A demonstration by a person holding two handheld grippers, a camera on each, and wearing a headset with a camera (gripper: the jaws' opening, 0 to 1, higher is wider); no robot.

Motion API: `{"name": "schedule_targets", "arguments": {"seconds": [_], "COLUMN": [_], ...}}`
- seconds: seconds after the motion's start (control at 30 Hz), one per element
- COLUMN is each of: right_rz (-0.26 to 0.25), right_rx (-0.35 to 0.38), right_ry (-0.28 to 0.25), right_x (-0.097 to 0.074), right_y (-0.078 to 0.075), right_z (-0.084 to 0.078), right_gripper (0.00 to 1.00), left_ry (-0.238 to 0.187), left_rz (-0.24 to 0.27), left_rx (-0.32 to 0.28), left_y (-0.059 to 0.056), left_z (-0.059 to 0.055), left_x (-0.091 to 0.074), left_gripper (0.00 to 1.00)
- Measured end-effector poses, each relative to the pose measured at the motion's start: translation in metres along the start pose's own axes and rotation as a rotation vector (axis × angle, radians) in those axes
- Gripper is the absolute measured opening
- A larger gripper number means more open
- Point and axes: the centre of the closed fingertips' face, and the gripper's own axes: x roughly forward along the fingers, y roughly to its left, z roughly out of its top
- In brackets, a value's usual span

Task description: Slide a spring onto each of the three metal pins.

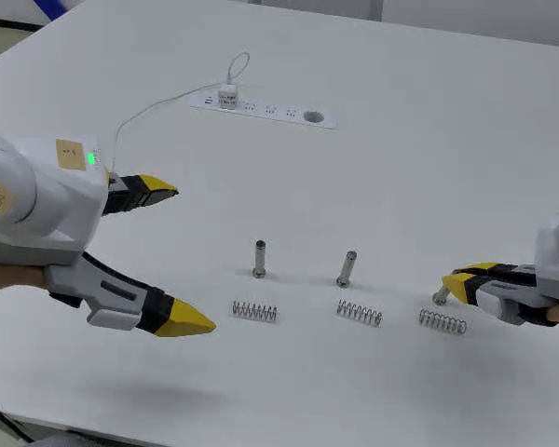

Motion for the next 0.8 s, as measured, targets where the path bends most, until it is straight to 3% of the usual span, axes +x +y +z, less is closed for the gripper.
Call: {"name": "schedule_targets", "arguments": {"seconds": [0.27,0.53,0.8], "right_rz": [0.033,0.065,0.171], "right_rx": [0.023,0.005,-0.133], "right_ry": [-0.007,0.021,0.105], "right_x": [-0.005,-0.011,-0.013], "right_y": [0.0,0.0,0.013], "right_z": [0.0,-0.014,-0.034], "right_gripper": [0.21,0.23,0.23], "left_ry": [-0.005,-0.001,0.012], "left_rz": [-0.001,-0.016,-0.021], "left_rx": [-0.004,-0.007,-0.02], "left_y": [0.0,-0.004,-0.005], "left_z": [0.0,-0.002,-0.008], "left_x": [0.001,0.005,0.005], "left_gripper": [1.0,1.0,1.0]}}
